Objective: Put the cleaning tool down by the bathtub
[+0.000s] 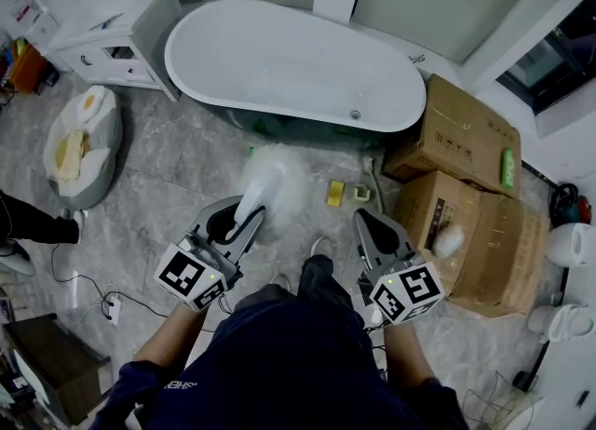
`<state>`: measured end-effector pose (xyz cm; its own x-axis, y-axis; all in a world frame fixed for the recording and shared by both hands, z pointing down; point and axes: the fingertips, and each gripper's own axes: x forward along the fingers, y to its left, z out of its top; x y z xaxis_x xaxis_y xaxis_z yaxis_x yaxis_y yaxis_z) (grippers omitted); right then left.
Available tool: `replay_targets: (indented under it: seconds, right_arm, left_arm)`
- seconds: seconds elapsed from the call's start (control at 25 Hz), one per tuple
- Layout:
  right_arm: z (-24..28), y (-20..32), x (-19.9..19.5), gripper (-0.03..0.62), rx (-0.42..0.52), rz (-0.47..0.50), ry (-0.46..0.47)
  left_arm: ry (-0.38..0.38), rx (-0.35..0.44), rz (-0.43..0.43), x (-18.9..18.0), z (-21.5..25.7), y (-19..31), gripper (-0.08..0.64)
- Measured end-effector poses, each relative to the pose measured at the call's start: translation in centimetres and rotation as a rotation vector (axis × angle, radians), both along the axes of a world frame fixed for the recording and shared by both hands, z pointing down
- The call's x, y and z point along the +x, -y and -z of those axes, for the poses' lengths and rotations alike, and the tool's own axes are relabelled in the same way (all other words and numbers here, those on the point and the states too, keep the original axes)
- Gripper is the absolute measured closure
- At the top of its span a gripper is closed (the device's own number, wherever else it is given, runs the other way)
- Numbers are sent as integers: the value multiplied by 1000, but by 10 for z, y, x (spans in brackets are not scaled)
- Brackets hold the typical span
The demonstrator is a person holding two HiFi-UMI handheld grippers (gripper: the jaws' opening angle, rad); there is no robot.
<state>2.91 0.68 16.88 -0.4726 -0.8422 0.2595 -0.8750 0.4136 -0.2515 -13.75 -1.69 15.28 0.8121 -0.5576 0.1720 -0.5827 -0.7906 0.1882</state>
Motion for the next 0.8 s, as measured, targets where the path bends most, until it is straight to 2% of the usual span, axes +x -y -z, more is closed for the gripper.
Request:
replay_targets:
  seconds: [0.28,0.8]
  right_arm:
    - [-20,49,46,588,-38,44,22]
    - [-62,134,103,588,-100,136,40]
  left_arm:
    - [37,-28,40,46,-12,43,454]
    - [122,-93,125,108,-45,115,454]
